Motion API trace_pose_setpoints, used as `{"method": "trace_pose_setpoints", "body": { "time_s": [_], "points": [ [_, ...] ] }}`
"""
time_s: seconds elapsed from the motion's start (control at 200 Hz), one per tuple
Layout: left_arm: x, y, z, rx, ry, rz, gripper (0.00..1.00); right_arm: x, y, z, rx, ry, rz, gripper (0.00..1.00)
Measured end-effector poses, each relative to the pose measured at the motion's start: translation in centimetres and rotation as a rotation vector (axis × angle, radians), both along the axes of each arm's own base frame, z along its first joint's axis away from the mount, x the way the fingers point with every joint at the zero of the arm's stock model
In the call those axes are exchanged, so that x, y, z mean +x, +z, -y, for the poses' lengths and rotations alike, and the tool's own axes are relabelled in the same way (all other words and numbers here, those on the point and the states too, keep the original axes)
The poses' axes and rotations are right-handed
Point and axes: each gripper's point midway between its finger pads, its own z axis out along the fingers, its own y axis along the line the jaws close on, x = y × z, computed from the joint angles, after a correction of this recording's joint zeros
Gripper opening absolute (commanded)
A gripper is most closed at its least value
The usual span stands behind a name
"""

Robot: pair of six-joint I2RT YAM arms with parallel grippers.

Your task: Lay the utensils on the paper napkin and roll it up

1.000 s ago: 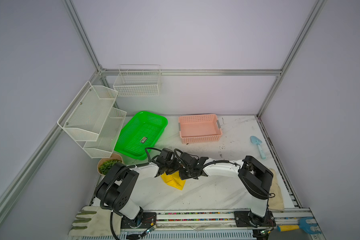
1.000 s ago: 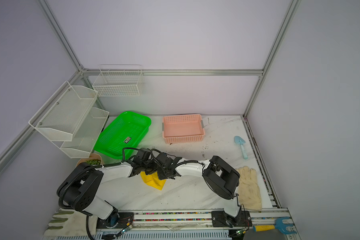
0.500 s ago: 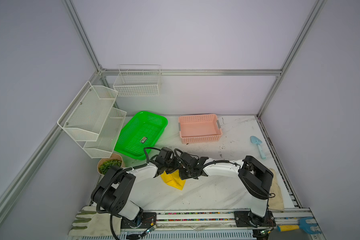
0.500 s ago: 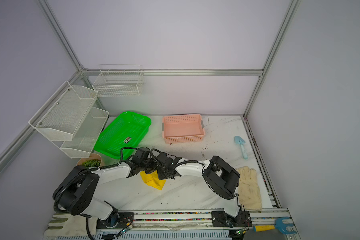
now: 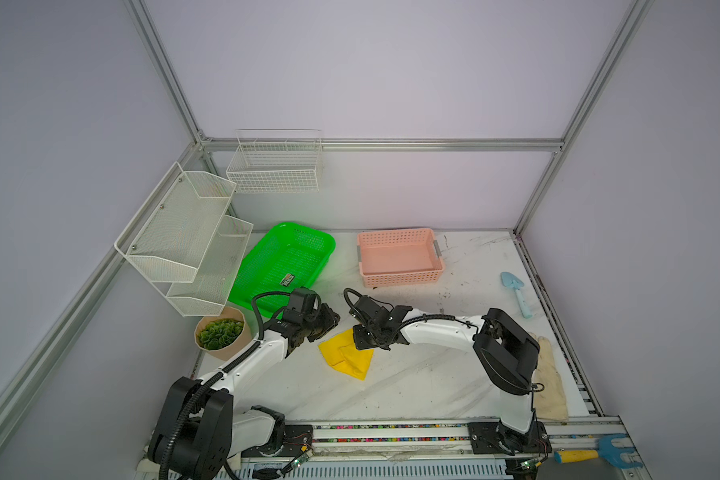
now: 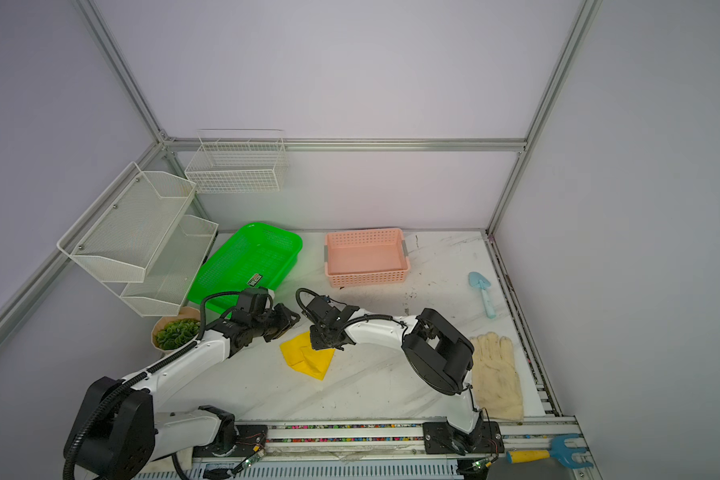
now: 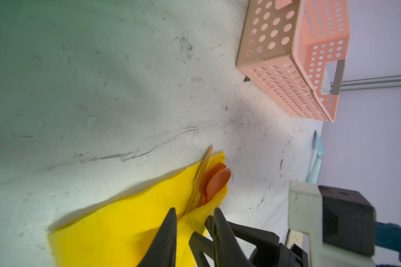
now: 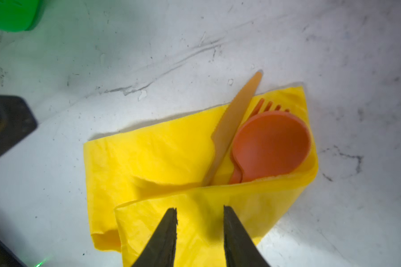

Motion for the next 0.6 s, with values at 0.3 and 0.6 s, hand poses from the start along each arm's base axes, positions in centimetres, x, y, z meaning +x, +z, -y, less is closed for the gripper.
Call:
{"method": "trace_pose_setpoints", "body": {
  "time_s": [0.3, 0.6],
  "points": [
    [-1.2, -0.6, -2.2, 0.036, 0.049, -0.025, 0.27, -0.1, -0.5, 0.1, -0.03, 0.006, -0.01, 0.36],
    [-2.4, -0.5, -1.8, 0.022, 0.005, -0.003, 0.25, 0.8, 1.7, -1.1, 0.004, -0.002, 0.034, 0.35]
  ]
}}
